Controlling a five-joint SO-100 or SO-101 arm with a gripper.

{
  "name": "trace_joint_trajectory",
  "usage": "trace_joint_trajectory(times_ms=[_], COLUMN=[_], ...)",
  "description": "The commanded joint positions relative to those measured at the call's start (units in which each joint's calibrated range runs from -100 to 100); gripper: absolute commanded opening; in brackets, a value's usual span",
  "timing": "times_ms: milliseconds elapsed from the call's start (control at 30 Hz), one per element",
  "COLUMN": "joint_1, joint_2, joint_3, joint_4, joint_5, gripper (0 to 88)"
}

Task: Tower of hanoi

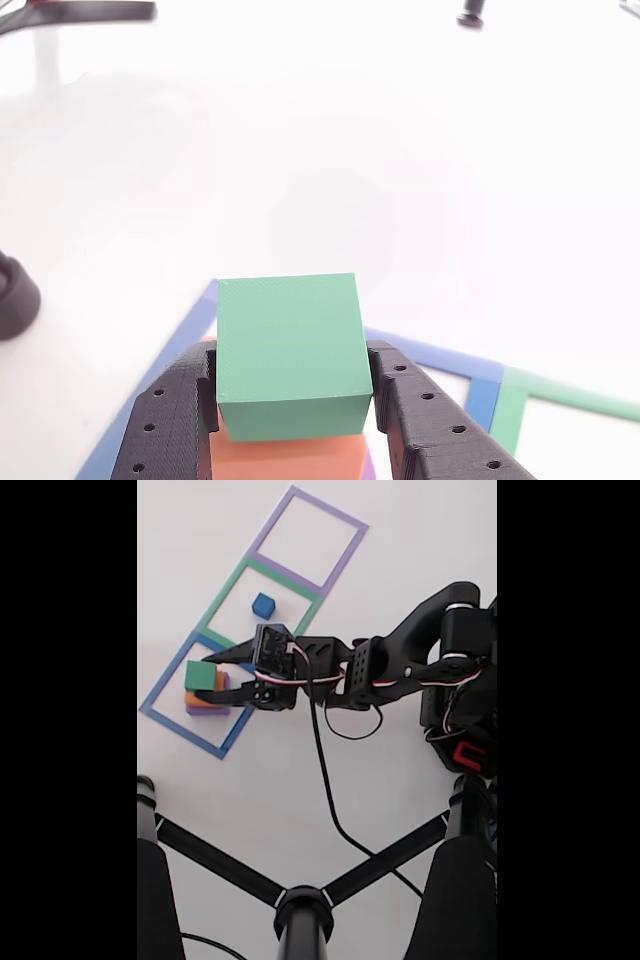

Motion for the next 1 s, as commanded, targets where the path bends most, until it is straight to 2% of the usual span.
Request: trace_joint_trajectory(times_ms=[0, 400, 633, 967], joint_1=[-0.9, -0.9, -0.5, 0.6], joint_2=[0.0, 2.7, 4.2, 1.8], joint_3=[-1.9, -2.4, -2.7, -2.7], joint_4=[-2.3, -4.4, -5.9, -6.1], joint_5=[0.0, 0.0, 0.0, 0.0], gripper=[4.0, 7.4, 16.6, 25.3])
